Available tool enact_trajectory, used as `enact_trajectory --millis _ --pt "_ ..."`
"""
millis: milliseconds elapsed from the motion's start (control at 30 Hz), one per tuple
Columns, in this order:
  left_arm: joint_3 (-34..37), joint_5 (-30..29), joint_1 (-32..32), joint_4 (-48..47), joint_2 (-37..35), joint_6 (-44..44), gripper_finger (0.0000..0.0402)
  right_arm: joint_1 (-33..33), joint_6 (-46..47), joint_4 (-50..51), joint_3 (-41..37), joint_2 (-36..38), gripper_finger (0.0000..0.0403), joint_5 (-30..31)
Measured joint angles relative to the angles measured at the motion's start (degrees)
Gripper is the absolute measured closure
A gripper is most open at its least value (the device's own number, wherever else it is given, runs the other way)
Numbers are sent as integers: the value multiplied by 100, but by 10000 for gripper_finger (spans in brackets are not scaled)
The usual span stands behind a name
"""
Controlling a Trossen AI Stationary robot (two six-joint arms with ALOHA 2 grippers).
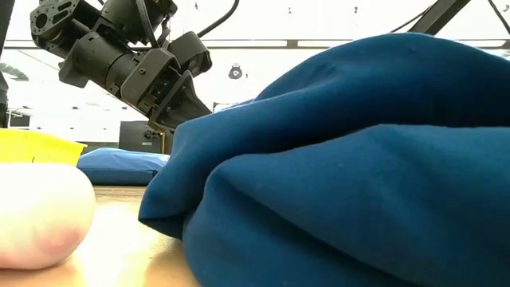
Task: Pick & Place Medicine items
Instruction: Put the top transparent pill bottle into the white bin, then put the transparent pill bottle into the white bin
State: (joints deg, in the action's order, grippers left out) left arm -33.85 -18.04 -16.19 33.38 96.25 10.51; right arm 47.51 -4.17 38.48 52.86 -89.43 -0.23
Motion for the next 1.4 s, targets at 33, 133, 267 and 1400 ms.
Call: enact_trajectory --millis 33,133,267,1400 --pt "0 0 0 1 0 2 63 0 31 -15 0 0 267 4" --pt "0 0 0 -1 0 2 63 0 79 -42 -5 -4 260 13" --pt "0 0 0 1 0 4 63 0 190 -48 -50 -56 188 21" --pt "2 465 -71 -180 -123 -24 63 -1899 840 -177 -22 2561 222 761"
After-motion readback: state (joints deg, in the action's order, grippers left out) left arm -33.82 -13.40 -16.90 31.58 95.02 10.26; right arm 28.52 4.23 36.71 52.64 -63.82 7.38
